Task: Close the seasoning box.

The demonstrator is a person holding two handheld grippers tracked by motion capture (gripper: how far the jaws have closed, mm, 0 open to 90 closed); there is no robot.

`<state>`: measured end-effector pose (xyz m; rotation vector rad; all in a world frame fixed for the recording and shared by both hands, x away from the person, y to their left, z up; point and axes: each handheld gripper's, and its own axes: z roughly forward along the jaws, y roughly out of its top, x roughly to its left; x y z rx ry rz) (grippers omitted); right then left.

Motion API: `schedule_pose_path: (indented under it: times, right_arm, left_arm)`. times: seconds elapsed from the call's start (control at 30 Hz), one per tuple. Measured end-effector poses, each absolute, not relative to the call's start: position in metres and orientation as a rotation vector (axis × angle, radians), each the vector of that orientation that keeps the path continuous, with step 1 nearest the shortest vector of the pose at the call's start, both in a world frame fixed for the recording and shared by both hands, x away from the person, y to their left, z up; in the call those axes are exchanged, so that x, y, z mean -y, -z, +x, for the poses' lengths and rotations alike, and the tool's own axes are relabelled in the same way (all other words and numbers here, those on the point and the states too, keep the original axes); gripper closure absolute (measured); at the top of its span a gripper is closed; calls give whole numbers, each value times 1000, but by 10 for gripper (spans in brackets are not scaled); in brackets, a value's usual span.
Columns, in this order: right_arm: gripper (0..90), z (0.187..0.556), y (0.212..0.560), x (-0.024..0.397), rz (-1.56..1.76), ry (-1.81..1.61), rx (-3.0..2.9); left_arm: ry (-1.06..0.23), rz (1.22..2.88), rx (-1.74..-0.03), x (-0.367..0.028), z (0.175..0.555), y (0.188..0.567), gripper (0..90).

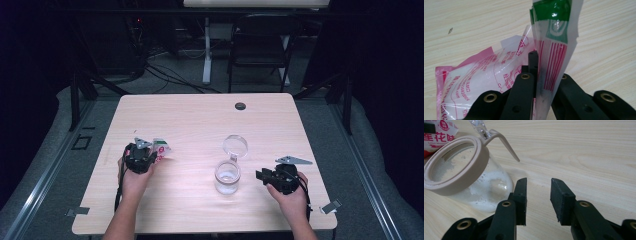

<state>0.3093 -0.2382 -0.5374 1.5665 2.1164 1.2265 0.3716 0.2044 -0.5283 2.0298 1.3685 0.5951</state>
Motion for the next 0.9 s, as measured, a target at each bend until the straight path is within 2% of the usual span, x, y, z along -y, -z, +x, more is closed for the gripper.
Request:
schedule_pose_path:
  times: [0.3, 0.57, 0.9]
  right_arm:
    - [664, 309, 537, 239, 1567, -1228, -2118]
    - [664, 309, 537, 239, 1560, -1233, -2119]
    - [664, 309, 537, 238, 1562, -1227, -2118]
  left_arm:
    - [-644, 2028, -1363, -213, 364, 507, 900]
    - [-757, 1883, -1381, -238, 353, 485, 900]
    - [-788, 1770, -1414, -265, 341, 463, 900]
